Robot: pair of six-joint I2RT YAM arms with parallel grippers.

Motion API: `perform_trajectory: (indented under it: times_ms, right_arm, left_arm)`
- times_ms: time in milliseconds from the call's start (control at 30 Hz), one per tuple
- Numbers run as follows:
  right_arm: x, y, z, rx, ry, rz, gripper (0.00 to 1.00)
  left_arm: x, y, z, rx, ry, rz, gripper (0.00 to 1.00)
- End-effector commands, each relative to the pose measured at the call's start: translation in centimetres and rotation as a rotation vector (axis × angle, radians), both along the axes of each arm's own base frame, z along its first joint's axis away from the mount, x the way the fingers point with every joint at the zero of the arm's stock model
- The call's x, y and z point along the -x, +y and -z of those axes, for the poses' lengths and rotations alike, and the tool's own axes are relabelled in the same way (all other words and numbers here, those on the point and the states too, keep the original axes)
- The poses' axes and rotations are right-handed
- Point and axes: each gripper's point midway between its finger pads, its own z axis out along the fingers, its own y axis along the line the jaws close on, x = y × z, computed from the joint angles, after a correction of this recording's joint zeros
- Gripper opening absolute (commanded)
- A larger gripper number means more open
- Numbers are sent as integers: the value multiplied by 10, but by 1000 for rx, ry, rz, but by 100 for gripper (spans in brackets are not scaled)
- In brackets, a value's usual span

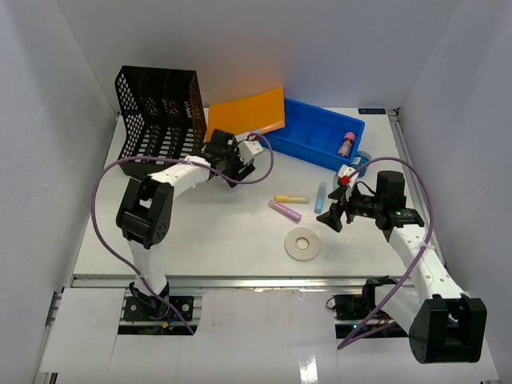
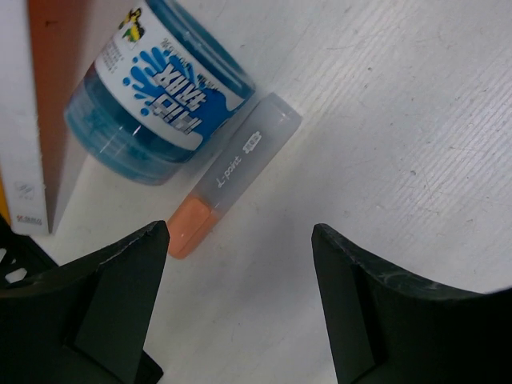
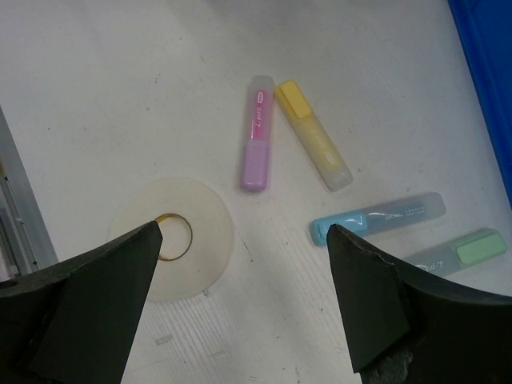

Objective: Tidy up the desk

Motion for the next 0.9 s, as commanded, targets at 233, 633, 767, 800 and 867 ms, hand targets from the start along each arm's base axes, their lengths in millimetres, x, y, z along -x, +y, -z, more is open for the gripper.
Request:
perform_trajectory:
  times_ms: [233, 633, 767, 800, 867]
  right_arm:
    - [-7, 2, -15, -18, -40, -6, 90]
    - [-8, 1, -15, -17, -38, -4, 90]
    - [-8, 1, -15, -17, -38, -4, 90]
    - [-8, 1, -15, -17, -38, -4, 90]
    - [-7, 1, -15, -18, -37, -5, 90]
  left_arm:
    - [-27, -3, -3, 44, 0, 91, 81]
    - [-16, 2, 32, 86, 126, 93, 77]
    - [-9, 0, 38, 98, 157, 85, 73]
    - [-8, 0, 38, 103, 161, 82, 71]
    - [-6, 0, 38, 111, 171, 73, 69]
